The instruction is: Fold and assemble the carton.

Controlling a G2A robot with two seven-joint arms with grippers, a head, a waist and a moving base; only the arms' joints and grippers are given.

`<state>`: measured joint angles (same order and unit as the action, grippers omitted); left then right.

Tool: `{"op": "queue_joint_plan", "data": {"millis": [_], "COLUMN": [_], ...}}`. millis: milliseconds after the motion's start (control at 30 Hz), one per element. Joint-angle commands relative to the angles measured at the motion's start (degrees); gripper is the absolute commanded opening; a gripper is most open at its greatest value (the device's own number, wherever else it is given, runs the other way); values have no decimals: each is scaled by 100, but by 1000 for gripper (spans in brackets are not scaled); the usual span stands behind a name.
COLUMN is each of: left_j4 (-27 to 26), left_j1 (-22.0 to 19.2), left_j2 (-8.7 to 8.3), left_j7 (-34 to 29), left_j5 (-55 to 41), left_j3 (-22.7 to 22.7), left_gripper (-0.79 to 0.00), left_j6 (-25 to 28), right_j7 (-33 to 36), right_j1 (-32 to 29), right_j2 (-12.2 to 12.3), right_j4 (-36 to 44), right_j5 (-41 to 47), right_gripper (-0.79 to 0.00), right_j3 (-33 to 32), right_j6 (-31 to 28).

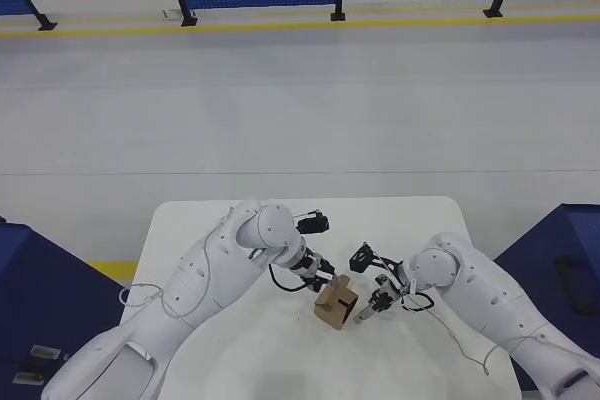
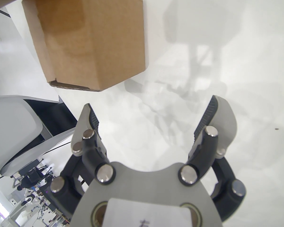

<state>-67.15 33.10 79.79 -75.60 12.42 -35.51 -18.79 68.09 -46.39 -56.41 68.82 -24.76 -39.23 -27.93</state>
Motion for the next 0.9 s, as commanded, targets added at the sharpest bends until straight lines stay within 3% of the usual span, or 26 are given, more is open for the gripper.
{"op": "queue_joint_plan", "data": {"millis": [0,500,867], "left_j4": [-32,-351,-898], "left_j1": [14,105,296], "left_j2": [5,37,45], "left_j7": [10,176,458], "left_j5": [31,357,1158], "left_j3": [26,194,481], "left_gripper": [-526,-526,-526], "left_j6": [-31,-72,-560], "right_j7": [8,28,42], "right_j1": [4,-26,5], "right_j2": [-3,12,1], "right_j4": [9,47,-24], "right_j5": [-12,-50,-46], "right_gripper": [0,0,0], "right_j3": [2,-57,-74], "right_j6": [0,11,-5]}}
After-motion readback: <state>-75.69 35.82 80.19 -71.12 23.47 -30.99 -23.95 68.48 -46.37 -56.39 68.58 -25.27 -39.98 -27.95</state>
